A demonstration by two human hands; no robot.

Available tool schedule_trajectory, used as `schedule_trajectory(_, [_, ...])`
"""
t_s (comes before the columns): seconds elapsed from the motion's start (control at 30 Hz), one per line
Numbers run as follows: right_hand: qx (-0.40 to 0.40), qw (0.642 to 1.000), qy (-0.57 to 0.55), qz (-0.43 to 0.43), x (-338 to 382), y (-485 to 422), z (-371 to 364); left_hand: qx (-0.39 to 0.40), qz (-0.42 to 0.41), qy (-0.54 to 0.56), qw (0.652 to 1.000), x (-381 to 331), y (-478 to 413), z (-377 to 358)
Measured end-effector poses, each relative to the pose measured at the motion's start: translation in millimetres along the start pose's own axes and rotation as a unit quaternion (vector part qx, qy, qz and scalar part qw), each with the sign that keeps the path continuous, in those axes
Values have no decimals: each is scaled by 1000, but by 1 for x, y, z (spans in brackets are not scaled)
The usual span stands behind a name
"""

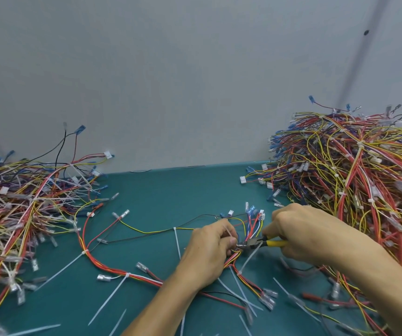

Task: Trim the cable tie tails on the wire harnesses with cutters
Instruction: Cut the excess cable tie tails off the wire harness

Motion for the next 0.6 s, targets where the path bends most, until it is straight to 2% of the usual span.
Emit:
schedule_trajectory(0.43, [-22, 999, 19, -26, 2, 3, -13, -15, -2, 3, 1000, 3, -2, 1])
schedule_trajectory(0.5, [-21, 999, -2, -41, 3, 6, -14, -21, 5, 26, 999, 4, -3, 3])
schedule_trajectory(0.6, [-24, 996, -34, -73, 4, 13, -15, -38, 31, 118, 992, 6, -5, 10])
Point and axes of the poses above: each hand's wrist, its own y-axis away from the middle knuckle, its own z-axis out of the back of the hand, x = y × z, the point moved 5 cm from there along -y, towards the middle knuckle, and after that the axes turned 13 degrees about z, right-handed, at the moved point
